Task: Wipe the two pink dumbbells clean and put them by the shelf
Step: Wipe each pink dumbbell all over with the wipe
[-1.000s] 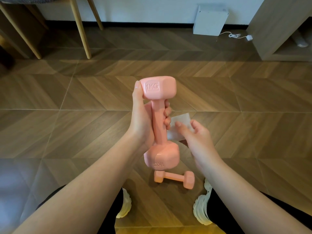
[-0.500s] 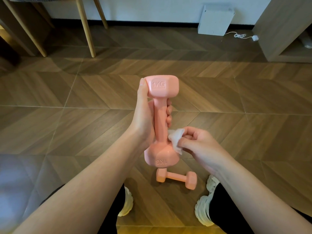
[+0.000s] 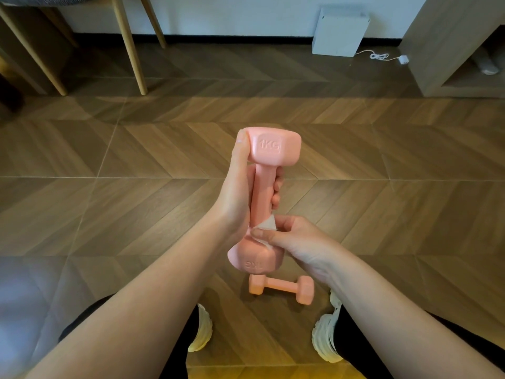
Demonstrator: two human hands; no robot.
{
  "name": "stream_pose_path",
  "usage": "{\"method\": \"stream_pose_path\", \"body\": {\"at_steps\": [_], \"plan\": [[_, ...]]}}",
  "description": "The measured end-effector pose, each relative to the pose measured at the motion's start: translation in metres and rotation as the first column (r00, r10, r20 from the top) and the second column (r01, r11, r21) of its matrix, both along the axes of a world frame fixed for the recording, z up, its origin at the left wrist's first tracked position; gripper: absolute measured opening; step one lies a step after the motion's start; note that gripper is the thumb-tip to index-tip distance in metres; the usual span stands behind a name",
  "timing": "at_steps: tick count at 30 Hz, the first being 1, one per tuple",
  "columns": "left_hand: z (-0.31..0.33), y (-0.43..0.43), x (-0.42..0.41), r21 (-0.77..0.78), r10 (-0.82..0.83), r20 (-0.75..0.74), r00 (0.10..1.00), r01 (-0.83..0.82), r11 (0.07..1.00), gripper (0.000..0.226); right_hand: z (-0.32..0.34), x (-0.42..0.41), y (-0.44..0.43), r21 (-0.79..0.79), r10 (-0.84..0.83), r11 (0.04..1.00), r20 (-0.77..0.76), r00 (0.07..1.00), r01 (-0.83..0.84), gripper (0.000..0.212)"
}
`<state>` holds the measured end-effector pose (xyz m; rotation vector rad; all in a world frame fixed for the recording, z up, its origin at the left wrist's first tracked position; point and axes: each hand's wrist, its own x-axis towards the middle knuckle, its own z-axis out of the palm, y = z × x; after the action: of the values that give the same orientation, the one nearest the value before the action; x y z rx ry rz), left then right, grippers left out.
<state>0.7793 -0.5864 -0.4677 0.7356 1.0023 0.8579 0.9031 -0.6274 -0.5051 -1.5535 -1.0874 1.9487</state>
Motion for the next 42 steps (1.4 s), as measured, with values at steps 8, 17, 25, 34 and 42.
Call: {"method": "stream_pose_path", "body": {"at_steps": [8, 17, 25, 34, 42], "plan": [[0.005, 0.01, -0.004, 0.146, -0.016, -0.315, 0.949, 0.065, 0.987, 0.083, 0.004, -0.005, -0.006, 0.128, -0.135, 0.982, -0.037, 0.99, 0.139, 0.013], [-0.016, -0.013, -0.014, -0.15, -0.126, -0.078, 0.989, 0.113, 0.982, 0.071, 0.031, 0.014, 0.016, 0.181, -0.47, 0.842, -0.217, 0.856, 0.508, 0.029], [-0.004, -0.009, 0.01, -0.112, -0.04, 0.13, 0.991, 0.055, 0.992, 0.047, 0.032, 0.013, 0.02, 0.161, -0.54, 0.785, -0.294, 0.788, 0.598, 0.012], [-0.002, -0.01, 0.007, -0.011, -0.089, 0.123, 0.988, 0.091, 0.996, 0.045, 0.039, 0.021, 0.022, 0.118, -0.572, 0.732, -0.427, 0.7, 0.671, 0.053], [-0.01, -0.011, 0.004, -0.061, -0.072, 0.09, 0.993, 0.077, 0.995, 0.063, 0.05, 0.038, 0.036, -0.028, -0.677, 0.592, -0.559, 0.478, 0.806, 0.043]]}}
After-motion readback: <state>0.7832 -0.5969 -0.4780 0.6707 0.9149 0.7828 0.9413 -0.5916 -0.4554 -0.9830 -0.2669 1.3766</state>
